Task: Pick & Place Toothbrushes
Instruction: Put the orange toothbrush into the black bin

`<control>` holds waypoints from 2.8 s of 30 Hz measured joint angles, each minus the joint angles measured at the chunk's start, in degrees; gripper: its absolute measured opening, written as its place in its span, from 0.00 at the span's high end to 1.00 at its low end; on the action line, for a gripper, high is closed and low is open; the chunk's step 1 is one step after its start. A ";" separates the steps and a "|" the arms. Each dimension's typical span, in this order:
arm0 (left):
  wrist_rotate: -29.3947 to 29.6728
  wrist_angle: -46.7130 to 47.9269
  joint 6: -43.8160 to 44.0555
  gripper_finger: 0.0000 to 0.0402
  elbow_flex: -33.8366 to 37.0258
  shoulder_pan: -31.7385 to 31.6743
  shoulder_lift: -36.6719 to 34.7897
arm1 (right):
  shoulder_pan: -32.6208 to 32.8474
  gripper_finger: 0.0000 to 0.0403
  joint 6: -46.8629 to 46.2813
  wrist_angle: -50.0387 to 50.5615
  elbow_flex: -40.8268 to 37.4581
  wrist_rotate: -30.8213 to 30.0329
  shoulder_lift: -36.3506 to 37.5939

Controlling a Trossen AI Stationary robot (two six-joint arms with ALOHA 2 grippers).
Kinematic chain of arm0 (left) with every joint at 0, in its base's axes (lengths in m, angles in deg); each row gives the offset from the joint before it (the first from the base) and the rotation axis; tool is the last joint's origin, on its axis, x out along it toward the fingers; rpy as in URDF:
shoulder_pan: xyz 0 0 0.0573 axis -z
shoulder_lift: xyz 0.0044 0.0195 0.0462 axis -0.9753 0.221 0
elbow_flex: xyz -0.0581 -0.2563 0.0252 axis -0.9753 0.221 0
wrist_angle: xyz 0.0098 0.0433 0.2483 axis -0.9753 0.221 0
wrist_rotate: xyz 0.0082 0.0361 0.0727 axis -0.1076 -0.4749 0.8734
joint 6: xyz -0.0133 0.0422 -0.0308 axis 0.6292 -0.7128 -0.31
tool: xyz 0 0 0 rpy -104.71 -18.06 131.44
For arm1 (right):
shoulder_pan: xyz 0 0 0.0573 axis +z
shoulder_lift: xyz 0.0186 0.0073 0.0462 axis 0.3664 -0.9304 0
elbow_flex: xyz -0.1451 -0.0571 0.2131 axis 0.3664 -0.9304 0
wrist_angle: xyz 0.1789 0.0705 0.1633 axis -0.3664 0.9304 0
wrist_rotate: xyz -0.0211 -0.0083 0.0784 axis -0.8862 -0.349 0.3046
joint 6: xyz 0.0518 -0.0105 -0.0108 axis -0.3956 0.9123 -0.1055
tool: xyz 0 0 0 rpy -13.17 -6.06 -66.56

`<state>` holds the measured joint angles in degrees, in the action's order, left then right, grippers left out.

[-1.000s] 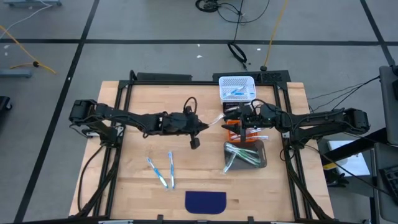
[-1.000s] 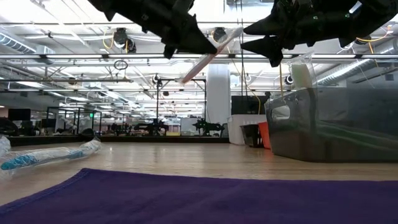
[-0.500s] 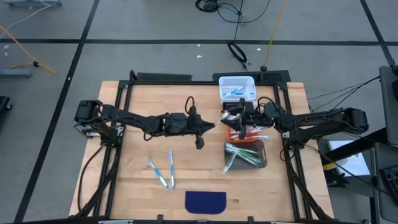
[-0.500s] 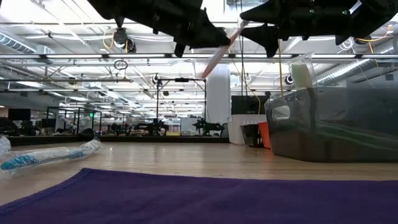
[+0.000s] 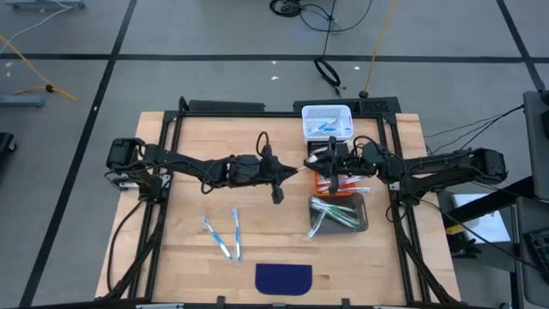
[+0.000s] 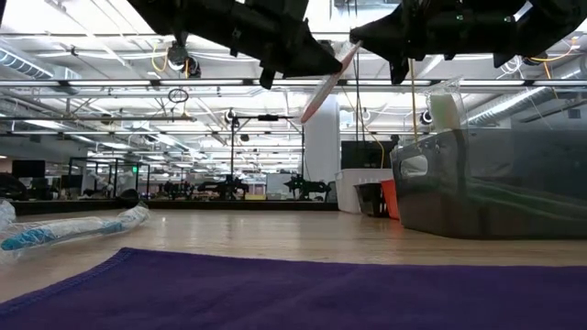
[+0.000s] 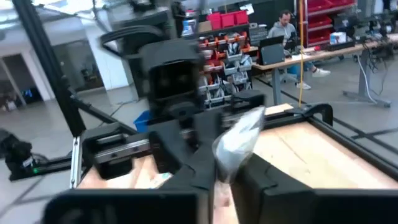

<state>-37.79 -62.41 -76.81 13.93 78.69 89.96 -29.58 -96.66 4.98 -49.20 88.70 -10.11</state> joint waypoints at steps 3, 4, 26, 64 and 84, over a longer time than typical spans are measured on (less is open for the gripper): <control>0.91 0.00 0.01 0.98 0.00 -0.02 0.00 | -0.02 0.96 0.65 0.11 0.00 -0.05 0.00; 0.88 0.02 -0.01 0.98 0.00 -0.05 0.00 | -0.02 0.96 0.72 0.13 0.00 -0.13 0.00; 0.91 9.21 -4.28 0.65 0.00 -1.22 -1.90 | -4.02 0.97 3.34 11.24 -0.02 -5.45 4.85; 0.92 10.86 -4.17 0.65 0.00 -1.22 -1.90 | -21.71 0.97 -5.98 16.74 -11.13 -0.48 12.92; 0.94 10.73 -3.93 0.65 0.00 -1.22 -1.90 | -22.03 0.56 -7.53 15.23 -14.47 -9.68 12.92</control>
<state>-36.85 -51.68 -80.73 13.93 77.46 88.06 -51.60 -104.19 20.22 -63.67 79.02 2.80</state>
